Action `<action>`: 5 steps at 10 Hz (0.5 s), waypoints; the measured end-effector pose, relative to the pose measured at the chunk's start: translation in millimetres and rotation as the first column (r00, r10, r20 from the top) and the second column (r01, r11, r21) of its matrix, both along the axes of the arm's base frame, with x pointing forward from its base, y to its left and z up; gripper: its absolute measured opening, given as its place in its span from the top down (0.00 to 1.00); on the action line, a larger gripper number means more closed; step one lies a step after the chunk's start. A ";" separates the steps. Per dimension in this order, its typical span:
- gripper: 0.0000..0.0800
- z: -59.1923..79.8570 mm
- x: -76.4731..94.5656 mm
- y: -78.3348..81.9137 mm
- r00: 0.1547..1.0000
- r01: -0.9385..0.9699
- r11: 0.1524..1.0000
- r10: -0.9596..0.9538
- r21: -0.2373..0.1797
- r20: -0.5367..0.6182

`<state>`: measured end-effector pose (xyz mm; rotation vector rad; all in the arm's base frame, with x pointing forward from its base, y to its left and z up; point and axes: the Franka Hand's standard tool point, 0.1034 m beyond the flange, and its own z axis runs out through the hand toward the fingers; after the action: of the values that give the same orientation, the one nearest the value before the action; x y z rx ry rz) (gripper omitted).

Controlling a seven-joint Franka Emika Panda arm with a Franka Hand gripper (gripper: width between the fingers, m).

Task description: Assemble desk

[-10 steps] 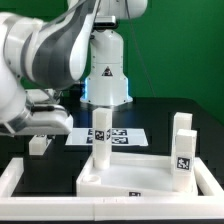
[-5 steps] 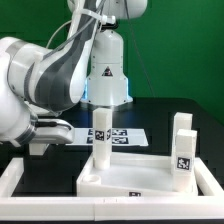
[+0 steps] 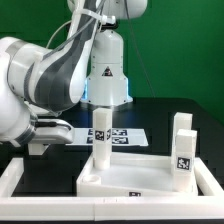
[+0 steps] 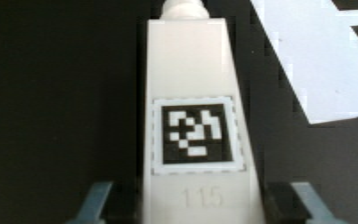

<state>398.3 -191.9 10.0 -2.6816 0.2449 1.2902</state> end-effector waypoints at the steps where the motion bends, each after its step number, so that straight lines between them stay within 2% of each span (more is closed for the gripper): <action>1: 0.64 0.0 0.0 0.0 1.000 0.000 1.000 0.000 0.000 0.000; 4: 0.64 0.1 0.2 0.0 1.000 0.000 1.000 0.000 0.000 0.000; 5: 0.64 7.5 1.5 2.8 1.000 0.007 1.000 -0.007 0.008 -0.017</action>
Offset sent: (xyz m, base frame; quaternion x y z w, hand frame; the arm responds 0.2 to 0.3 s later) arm 0.0000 0.0000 0.0000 0.0000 0.0000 0.0000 1.0000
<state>399.8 -189.1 17.5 -2.6619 0.2509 1.3090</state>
